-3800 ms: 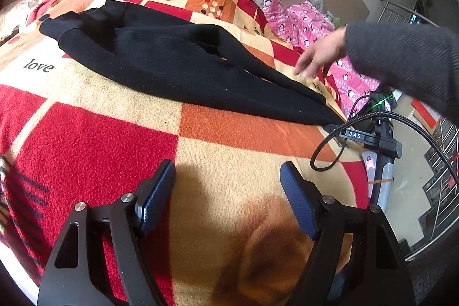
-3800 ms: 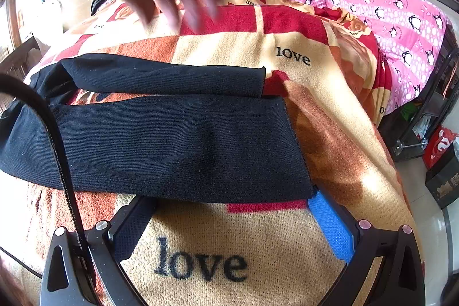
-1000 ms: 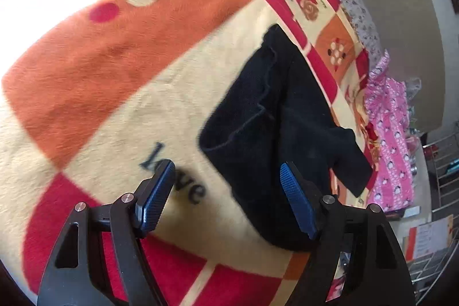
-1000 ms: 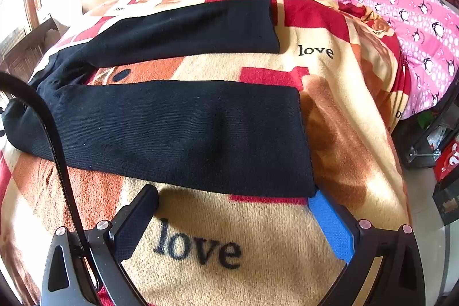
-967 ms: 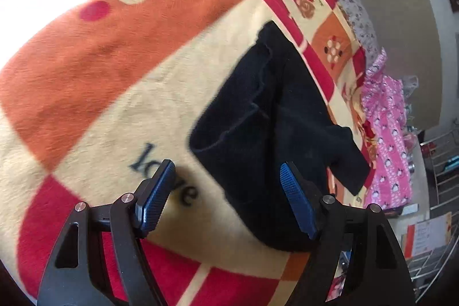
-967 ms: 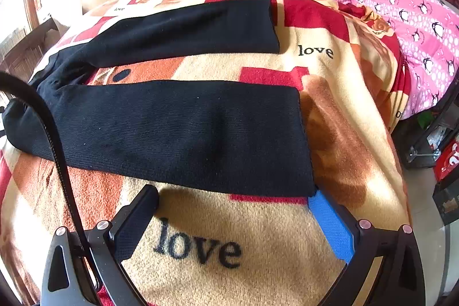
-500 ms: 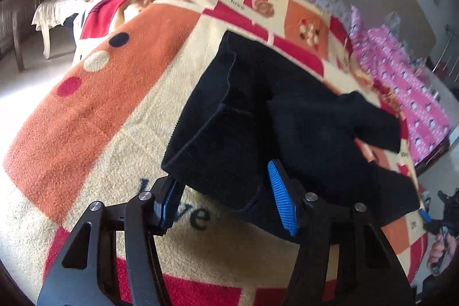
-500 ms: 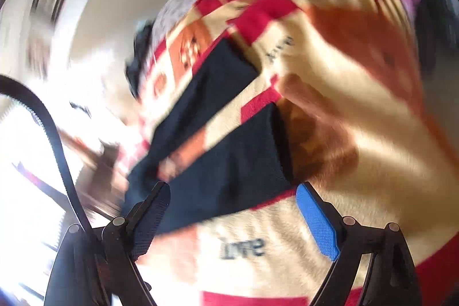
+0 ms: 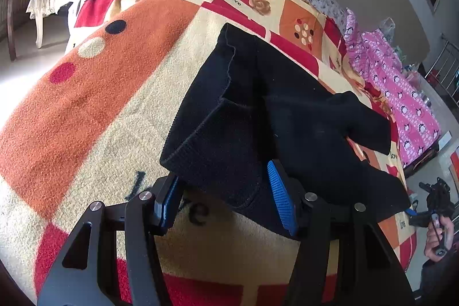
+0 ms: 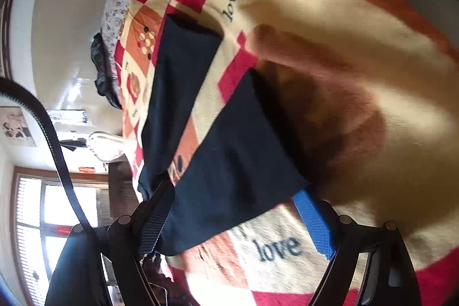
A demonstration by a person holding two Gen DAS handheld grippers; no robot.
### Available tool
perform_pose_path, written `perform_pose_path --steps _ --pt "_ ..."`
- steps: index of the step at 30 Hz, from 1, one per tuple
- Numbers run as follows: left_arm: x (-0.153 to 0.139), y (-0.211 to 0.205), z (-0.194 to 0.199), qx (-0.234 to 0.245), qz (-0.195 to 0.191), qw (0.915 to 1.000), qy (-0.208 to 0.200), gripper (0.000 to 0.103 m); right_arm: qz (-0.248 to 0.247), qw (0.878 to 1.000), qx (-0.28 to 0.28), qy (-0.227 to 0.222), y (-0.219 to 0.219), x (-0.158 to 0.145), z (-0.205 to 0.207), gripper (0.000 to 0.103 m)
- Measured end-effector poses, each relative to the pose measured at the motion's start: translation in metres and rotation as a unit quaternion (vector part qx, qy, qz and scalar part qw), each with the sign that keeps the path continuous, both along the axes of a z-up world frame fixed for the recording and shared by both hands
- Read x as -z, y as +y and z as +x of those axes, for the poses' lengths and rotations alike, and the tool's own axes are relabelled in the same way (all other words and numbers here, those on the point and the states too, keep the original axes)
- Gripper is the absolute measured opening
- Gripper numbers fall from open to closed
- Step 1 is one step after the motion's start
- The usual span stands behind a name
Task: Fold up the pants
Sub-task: 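Move both grippers to the pants waistband and close them on it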
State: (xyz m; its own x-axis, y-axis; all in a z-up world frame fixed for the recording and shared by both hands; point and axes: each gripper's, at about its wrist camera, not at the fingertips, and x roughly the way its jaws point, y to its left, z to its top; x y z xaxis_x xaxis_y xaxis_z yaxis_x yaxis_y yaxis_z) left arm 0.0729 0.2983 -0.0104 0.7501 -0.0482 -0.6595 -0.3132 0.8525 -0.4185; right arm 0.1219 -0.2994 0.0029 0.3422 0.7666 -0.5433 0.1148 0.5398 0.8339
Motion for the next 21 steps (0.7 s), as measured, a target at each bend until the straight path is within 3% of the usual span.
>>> perform_pose_path --steps 2,4,6,8,12,16,17,18,19,20,21 --pt "0.0 0.0 0.0 -0.001 0.001 1.0 0.001 0.057 -0.007 0.999 -0.009 -0.032 0.002 0.0 0.005 0.083" --pt "0.0 0.0 0.001 -0.001 0.001 1.0 0.002 0.057 -0.037 0.998 -0.007 -0.053 0.007 0.002 0.003 0.071" --pt "0.0 -0.001 0.002 -0.002 0.003 1.0 0.003 0.057 -0.066 0.994 -0.012 -0.088 0.012 0.0 -0.003 0.066" --pt "0.0 -0.001 0.002 -0.004 0.004 1.0 0.004 0.057 -0.092 0.988 -0.025 -0.119 0.018 -0.002 -0.008 0.067" --pt "0.0 0.001 0.002 -0.016 -0.001 0.9999 0.004 0.057 -0.122 0.974 -0.048 -0.186 0.03 -0.005 -0.019 0.083" --pt "-0.004 -0.001 -0.001 -0.034 0.014 0.9993 -0.003 0.056 -0.133 0.967 -0.04 -0.215 0.032 -0.003 -0.026 0.08" --pt "-0.006 -0.004 -0.002 -0.036 0.02 0.9991 -0.007 0.056 -0.127 0.968 -0.032 -0.213 0.028 -0.001 -0.025 0.076" --pt "-0.009 -0.006 -0.003 -0.037 0.028 0.9988 -0.013 0.055 -0.117 0.972 -0.023 -0.204 0.021 0.003 -0.025 0.06" --pt "-0.011 -0.009 -0.004 -0.042 0.038 0.9983 -0.017 0.045 -0.107 0.976 -0.015 -0.19 0.016 0.008 -0.023 0.038" --pt "-0.012 -0.011 -0.003 -0.045 0.043 0.9979 -0.018 0.035 -0.1 0.98 -0.011 -0.17 0.011 0.014 -0.021 0.025" --pt "-0.011 -0.012 -0.001 -0.042 0.036 0.9984 -0.01 0.011 -0.095 0.984 -0.017 -0.149 0.011 0.021 -0.016 0.004"
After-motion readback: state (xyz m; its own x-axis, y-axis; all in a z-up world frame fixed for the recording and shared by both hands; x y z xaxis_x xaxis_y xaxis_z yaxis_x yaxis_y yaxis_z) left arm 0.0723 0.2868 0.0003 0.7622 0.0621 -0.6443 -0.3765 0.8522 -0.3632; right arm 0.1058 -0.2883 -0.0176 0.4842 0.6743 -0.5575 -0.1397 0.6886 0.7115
